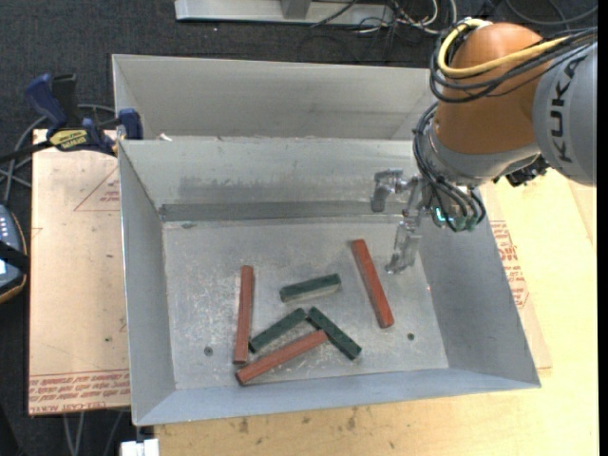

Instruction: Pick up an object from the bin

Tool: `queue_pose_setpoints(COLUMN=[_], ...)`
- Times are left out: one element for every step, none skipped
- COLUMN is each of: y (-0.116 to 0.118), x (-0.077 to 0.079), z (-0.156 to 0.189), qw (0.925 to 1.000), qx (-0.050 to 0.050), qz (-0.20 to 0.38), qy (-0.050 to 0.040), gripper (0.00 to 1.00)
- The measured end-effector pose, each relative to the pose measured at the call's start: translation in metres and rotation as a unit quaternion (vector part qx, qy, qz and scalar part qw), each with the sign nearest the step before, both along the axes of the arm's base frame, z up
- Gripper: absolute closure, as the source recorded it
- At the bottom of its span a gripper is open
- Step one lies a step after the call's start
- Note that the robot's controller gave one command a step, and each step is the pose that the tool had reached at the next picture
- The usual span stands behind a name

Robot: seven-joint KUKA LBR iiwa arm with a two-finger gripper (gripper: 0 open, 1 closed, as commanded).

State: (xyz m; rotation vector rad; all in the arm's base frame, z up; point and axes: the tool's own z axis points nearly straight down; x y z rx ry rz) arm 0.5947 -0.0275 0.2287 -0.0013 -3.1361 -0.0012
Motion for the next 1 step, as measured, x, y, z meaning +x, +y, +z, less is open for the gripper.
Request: queue_pose_setpoints(y=[0.0842], x=[-0.0370], z=[-0.0897], qw=[1.0000], qx=[0.002], qz=[0.002], qy=[0.0014], gripper=[0.00])
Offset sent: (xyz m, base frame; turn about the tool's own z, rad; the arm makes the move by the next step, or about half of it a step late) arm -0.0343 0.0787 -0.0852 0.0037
